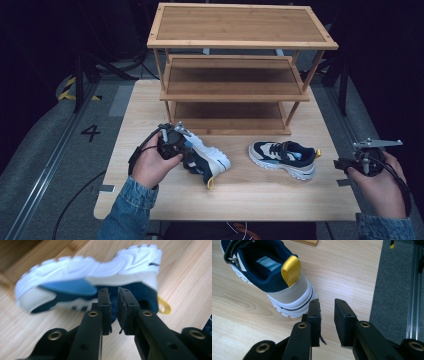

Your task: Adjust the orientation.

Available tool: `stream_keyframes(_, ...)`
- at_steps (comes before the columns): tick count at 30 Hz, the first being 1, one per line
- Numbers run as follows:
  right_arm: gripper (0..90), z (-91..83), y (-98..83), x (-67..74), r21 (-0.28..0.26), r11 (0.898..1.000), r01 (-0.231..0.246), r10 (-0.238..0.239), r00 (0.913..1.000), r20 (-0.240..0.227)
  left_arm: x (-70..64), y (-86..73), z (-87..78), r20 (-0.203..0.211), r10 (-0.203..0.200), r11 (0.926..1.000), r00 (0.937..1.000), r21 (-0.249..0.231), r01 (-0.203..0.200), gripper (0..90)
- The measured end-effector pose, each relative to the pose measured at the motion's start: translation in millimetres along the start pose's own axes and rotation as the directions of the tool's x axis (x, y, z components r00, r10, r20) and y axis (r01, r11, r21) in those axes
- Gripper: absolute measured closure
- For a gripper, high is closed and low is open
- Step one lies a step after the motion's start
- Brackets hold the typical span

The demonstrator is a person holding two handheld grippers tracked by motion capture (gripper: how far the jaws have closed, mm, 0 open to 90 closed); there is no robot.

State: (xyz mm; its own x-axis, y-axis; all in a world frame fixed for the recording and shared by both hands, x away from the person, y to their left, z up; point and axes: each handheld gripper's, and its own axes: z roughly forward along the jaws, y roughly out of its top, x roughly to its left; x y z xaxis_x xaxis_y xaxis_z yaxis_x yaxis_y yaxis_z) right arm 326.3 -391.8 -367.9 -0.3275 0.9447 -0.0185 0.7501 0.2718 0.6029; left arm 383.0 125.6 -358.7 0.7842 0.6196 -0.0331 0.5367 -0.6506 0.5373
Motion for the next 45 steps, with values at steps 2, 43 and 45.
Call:
stream_keyframes(2, 75.1, -1.7, -3.8, -0.9, -0.001, 1.0, -0.01, 0.01, 0.9999, 0.0, -2.1, 5.4, 3.8, 0.016, 0.014, 0.9999, 0.9998, -0.001, -0.014, 85.7)
stream_keyframes(43, 72.0, 0.6, -8.5, 2.9, 0.009, 1.0, -0.013, 0.013, 0.9997, -0.023, 29.6, 52.7, 58.6, -0.137, -0.069, 0.9963, 0.9882, -0.06, 0.061, 89.6)
stream_keyframes(45, 71.9, 0.4, -8.4, 2.5, 0.007, 1.0, -0.013, 0.013, 0.9997, -0.022, 31.4, 59.1, 63.6, -0.137, -0.075, 0.996, 0.9877, -0.06, 0.067, 89.5)
